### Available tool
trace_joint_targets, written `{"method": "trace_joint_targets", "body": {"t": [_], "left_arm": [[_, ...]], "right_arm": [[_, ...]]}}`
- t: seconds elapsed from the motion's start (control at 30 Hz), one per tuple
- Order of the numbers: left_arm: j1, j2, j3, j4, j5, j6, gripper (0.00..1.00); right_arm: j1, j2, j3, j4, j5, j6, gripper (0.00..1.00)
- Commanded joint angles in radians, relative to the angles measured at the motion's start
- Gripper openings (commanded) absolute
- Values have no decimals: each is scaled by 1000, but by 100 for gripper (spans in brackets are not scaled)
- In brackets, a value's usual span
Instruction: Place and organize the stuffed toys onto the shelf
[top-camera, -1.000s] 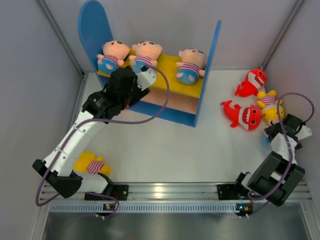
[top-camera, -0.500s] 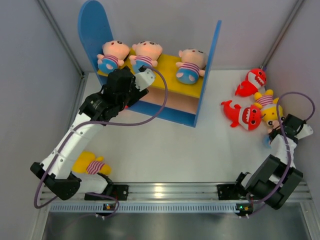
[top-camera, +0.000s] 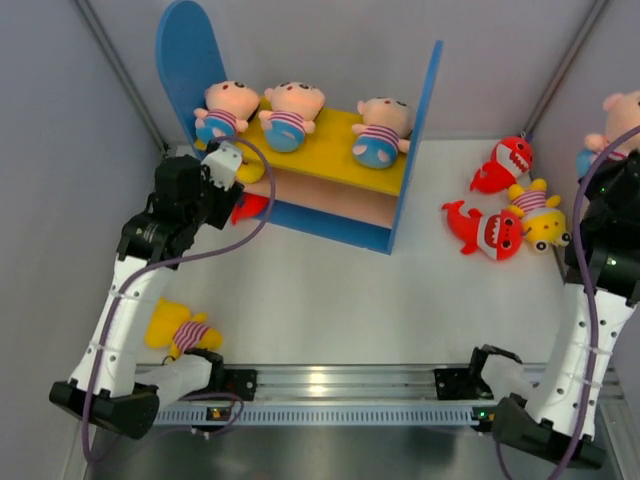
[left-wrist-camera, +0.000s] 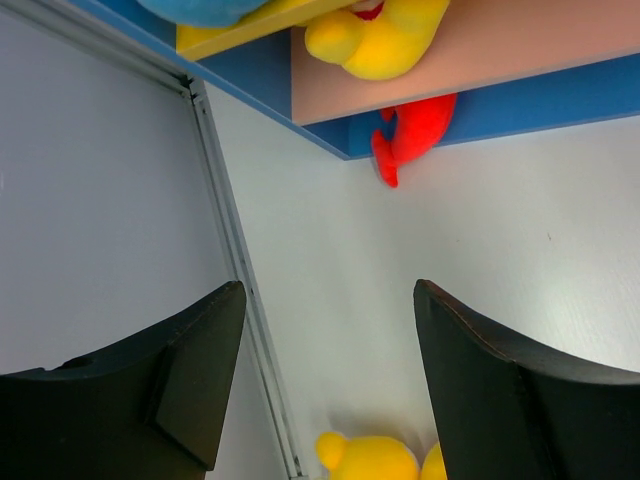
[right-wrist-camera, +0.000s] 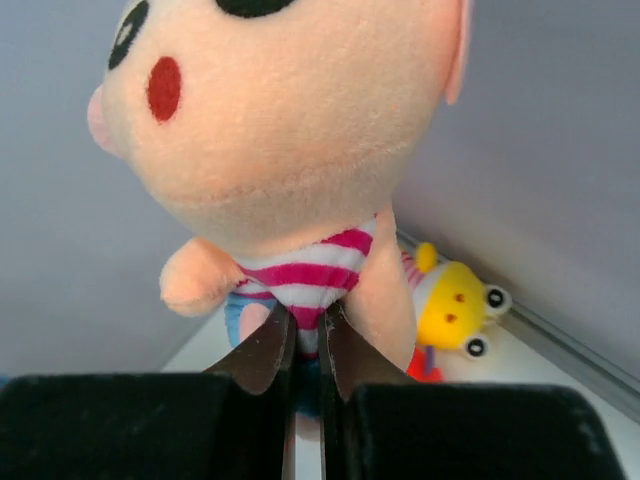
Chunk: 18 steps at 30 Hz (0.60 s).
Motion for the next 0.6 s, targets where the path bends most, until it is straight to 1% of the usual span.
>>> {"method": "trace_joint_targets", "body": {"t": [0.0, 0.03, 0.07, 0.1, 0.13, 0.17, 0.2, 0.23, 0.27, 0.3, 0.33, 0.37, 0.43, 0.47, 0.53, 0.57], "left_arm": [[40, -76, -59, 32, 74, -44, 74], [58, -84, -88, 32, 80, -56, 74], [68, -90, -103, 32, 94, -64, 73], [75, -105, -122, 35, 100, -76, 73], [84, -113, -164, 33, 114, -84, 73], [88, -124, -188, 35, 120, -87, 72], [94, -148, -235, 35, 115, -87, 72], [98, -162, -257, 41, 111, -85, 73], [106, -179, -280, 42, 105, -82, 73], [117, -211, -301, 47, 88, -79, 73], [135, -226, -341, 50, 83, -76, 74], [143, -254, -361, 50, 86, -78, 74], [172, -277, -415, 50, 106, -85, 74], [183, -285, -433, 50, 112, -87, 74], [213, -309, -476, 50, 118, -92, 73], [223, -319, -488, 50, 117, -90, 73]], "right_arm": [[162, 43, 257, -55, 43, -28, 0], [204, 68, 320, -61, 43, -39, 0], [282, 97, 386, -69, 44, -59, 0], [321, 159, 514, -67, 29, -71, 0], [403, 190, 570, -55, 18, -108, 0], [477, 256, 622, -44, 17, -128, 0], [534, 292, 722, -31, 21, -154, 0], [599, 330, 770, -5, 33, -213, 0], [734, 414, 820, -1, 58, -244, 0], [800, 459, 923, 5, 91, -278, 0], [929, 500, 968, 23, 108, -348, 0], [991, 575, 1027, 35, 148, -367, 0], [1078, 631, 1037, 70, 147, -392, 0], [1135, 670, 1028, 118, 142, -395, 0], [1174, 711, 991, 155, 115, -387, 0], [1206, 758, 990, 163, 112, -381, 0]]}}
